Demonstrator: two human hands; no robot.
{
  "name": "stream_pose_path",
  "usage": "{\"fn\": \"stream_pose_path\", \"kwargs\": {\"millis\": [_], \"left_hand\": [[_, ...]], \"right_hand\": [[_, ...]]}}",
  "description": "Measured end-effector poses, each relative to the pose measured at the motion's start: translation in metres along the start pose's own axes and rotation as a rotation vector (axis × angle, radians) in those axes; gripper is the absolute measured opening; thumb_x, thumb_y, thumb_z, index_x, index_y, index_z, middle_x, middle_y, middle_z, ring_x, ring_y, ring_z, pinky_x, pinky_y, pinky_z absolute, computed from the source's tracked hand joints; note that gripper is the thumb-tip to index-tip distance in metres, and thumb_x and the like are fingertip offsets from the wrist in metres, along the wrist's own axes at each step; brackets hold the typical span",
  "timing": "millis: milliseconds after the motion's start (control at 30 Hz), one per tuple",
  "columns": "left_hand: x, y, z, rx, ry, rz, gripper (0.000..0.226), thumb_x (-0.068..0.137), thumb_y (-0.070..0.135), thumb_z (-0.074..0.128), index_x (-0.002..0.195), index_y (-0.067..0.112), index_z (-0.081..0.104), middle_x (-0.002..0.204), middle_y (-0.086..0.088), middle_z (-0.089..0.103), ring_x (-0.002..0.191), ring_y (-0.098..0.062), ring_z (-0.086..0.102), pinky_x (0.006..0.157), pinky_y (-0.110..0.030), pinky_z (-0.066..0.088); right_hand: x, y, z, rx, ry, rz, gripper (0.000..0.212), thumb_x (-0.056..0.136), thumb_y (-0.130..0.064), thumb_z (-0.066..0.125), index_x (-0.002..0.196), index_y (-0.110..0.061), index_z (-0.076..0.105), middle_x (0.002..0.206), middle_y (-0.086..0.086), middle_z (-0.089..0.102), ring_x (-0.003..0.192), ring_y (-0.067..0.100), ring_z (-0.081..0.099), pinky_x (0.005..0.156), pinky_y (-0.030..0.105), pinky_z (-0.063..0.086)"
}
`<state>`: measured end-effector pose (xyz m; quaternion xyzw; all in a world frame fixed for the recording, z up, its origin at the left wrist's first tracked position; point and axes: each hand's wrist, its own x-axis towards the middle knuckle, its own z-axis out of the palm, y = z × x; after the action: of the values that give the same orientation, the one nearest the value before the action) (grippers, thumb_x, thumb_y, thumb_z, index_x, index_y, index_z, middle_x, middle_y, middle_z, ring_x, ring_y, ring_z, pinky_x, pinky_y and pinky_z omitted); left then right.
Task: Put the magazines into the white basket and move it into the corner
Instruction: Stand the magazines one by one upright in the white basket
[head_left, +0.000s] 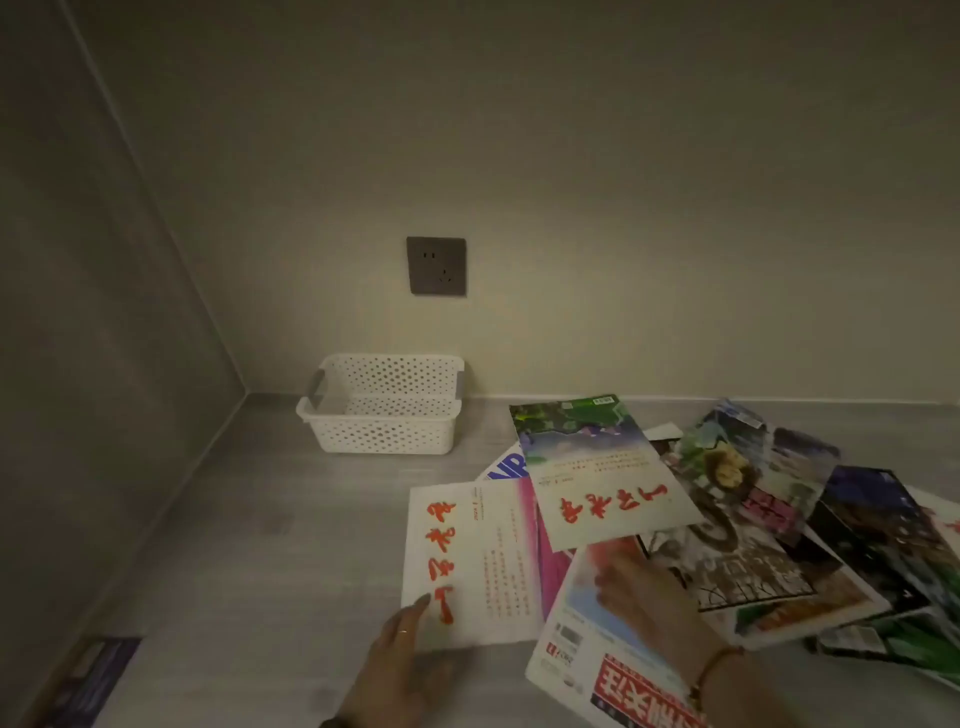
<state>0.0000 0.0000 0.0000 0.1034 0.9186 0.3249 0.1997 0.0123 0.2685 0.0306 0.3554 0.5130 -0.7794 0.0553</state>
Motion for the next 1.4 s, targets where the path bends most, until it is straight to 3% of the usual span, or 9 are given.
{"fn": "stream_pose_path", "kwargs": {"millis": [267, 400, 567, 667, 800, 1000, 1100, 1233, 1400], "left_hand": [[0.072, 0.002, -0.037, -0.144, -0.028, 0.224, 0.056, 0.085, 0.028, 0.057, 0.129, 0.039, 0.025, 0.136, 0.015, 0.034, 0.117, 0.003, 0.040, 0.096, -0.003, 0.027], [0.088, 0.013, -0.042, -0.170, -0.055, 0.284, 0.054, 0.086, 0.027, 0.056, 0.122, 0.048, 0.021, 0.132, 0.023, 0.032, 0.119, 0.006, 0.037, 0.093, -0.001, 0.024], [0.094, 0.036, -0.048, -0.217, -0.053, 0.339, 0.052, 0.085, 0.026, 0.056, 0.121, 0.047, 0.025, 0.128, 0.028, 0.033, 0.113, 0.016, 0.035, 0.083, 0.013, 0.021], [0.098, 0.058, -0.053, -0.229, -0.037, 0.408, 0.052, 0.086, 0.025, 0.056, 0.120, 0.047, 0.024, 0.125, 0.034, 0.031, 0.115, 0.018, 0.033, 0.083, 0.012, 0.022], [0.109, 0.097, -0.061, -0.212, 0.049, 0.493, 0.057, 0.086, 0.024, 0.056, 0.116, 0.055, 0.019, 0.123, 0.040, 0.026, 0.112, 0.032, 0.025, 0.085, 0.013, 0.019], [0.131, 0.152, -0.088, -0.122, 0.331, 0.576, 0.085, 0.074, 0.040, 0.066, 0.129, 0.053, 0.002, 0.147, 0.021, 0.011, 0.138, -0.003, 0.009, 0.113, -0.025, 0.013], [0.134, 0.160, -0.104, -0.253, 0.341, 0.530, 0.056, 0.073, 0.040, 0.067, 0.123, 0.037, 0.042, 0.133, 0.001, 0.051, 0.126, -0.017, 0.045, 0.102, -0.036, 0.042], [0.128, 0.142, -0.117, -0.538, 0.356, 0.417, 0.010, 0.080, 0.024, 0.062, 0.080, 0.034, 0.061, 0.081, 0.012, 0.072, 0.078, -0.007, 0.069, 0.062, -0.026, 0.058], [0.134, 0.110, -0.163, -0.826, 0.384, 0.276, 0.006, 0.081, 0.024, 0.059, 0.082, 0.030, 0.058, 0.081, 0.014, 0.067, 0.066, -0.002, 0.069, 0.048, -0.017, 0.053]], "right_hand": [[0.056, -0.010, 0.025, 0.251, 0.253, 0.085, 0.020, 0.088, -0.003, 0.049, 0.069, -0.007, 0.048, 0.056, 0.009, 0.050, 0.057, 0.020, 0.043, 0.052, 0.029, 0.044], [0.068, -0.014, 0.030, 0.256, 0.366, 0.024, 0.007, 0.089, -0.005, 0.049, 0.084, -0.002, 0.051, 0.068, 0.013, 0.050, 0.063, 0.024, 0.047, 0.072, 0.039, 0.049], [0.066, -0.026, 0.025, -0.294, 0.600, -0.241, 0.023, 0.087, -0.001, 0.047, 0.108, 0.009, 0.051, 0.102, 0.028, 0.062, 0.088, 0.036, 0.059, 0.067, 0.036, 0.047], [0.050, -0.047, 0.006, -0.551, 0.561, -0.446, 0.017, 0.088, -0.002, 0.047, 0.105, 0.000, 0.050, 0.095, 0.019, 0.063, 0.083, 0.032, 0.061, 0.072, 0.039, 0.051], [0.024, -0.098, -0.030, -0.813, 0.558, -0.645, 0.008, 0.090, -0.008, 0.046, 0.084, -0.011, 0.050, 0.072, 0.005, 0.061, 0.059, 0.017, 0.058, 0.047, 0.025, 0.044], [-0.027, -0.201, -0.010, -1.219, 0.380, -1.061, 0.018, 0.089, -0.014, 0.050, 0.074, -0.023, 0.046, 0.055, -0.006, 0.054, 0.049, 0.008, 0.049, 0.044, 0.022, 0.033], [-0.043, -0.231, 0.029, -1.362, 0.284, -1.167, 0.016, 0.087, -0.023, 0.050, 0.074, -0.031, 0.046, 0.056, -0.012, 0.055, 0.053, 0.007, 0.052, 0.048, 0.022, 0.035], [-0.043, -0.244, 0.070, -1.278, 0.262, -1.315, 0.004, 0.083, -0.029, 0.058, 0.085, -0.030, 0.060, 0.073, -0.007, 0.067, 0.070, 0.019, 0.062, 0.065, 0.035, 0.049], [-0.002, -0.220, 0.106, -0.931, 0.224, -1.090, 0.073, 0.075, -0.016, 0.071, 0.137, -0.015, 0.031, 0.141, 0.010, 0.040, 0.127, 0.025, 0.039, 0.108, 0.046, 0.033]]}}
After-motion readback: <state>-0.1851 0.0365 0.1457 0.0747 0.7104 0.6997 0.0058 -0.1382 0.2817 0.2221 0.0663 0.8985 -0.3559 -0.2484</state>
